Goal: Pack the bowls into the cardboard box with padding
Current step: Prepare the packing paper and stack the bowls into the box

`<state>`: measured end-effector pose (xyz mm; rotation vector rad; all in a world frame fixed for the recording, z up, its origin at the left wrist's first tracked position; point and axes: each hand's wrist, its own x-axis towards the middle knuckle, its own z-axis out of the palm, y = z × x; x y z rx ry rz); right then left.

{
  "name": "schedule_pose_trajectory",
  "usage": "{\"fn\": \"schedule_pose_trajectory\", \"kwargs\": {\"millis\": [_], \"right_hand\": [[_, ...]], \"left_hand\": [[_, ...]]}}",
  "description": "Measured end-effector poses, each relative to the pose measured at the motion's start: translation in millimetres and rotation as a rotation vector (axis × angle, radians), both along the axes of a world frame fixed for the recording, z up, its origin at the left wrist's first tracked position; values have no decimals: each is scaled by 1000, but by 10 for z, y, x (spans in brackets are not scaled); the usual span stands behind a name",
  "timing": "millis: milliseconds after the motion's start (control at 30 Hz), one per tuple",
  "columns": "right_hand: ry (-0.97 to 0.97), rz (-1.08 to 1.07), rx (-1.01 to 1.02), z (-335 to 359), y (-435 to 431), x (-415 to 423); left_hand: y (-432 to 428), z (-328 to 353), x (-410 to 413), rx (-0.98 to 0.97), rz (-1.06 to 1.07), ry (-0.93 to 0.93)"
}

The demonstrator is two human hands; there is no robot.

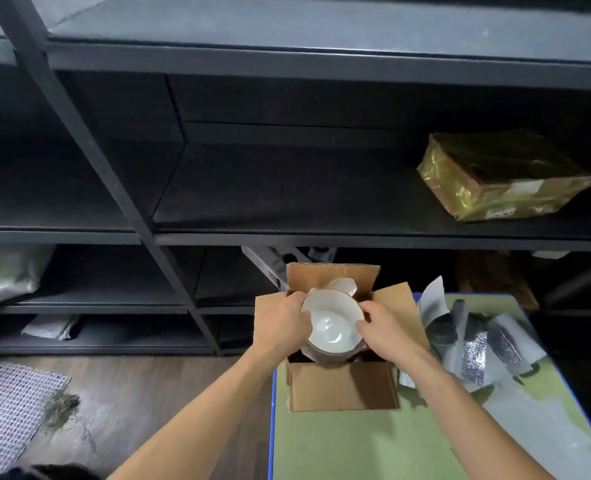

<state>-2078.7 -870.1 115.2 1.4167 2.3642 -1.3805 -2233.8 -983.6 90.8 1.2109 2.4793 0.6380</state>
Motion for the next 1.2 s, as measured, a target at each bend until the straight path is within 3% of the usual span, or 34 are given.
{"fn": "schedule_pose_trajectory", "kwargs": {"millis": [133,333,533,667,867,1200], "right_hand": [[-95,12,134,-269,-1,-18],[-214,114,459,-303,-73,-47],[-189,132,451,-331,-159,-34],[-166,134,548,-406,-250,-14],[-111,108,698,-465,-270,-15],[-49,167,593,-396,-267,163]], "left_hand": [[56,-107,28,-8,-39,192],[103,-173,33,-99,-50,272],[83,-150,130,-119,-102,335],[99,-112,140,-110,-94,360],[97,-114,119,-87,-109,314],[-223,51,71,59,2,138]]}}
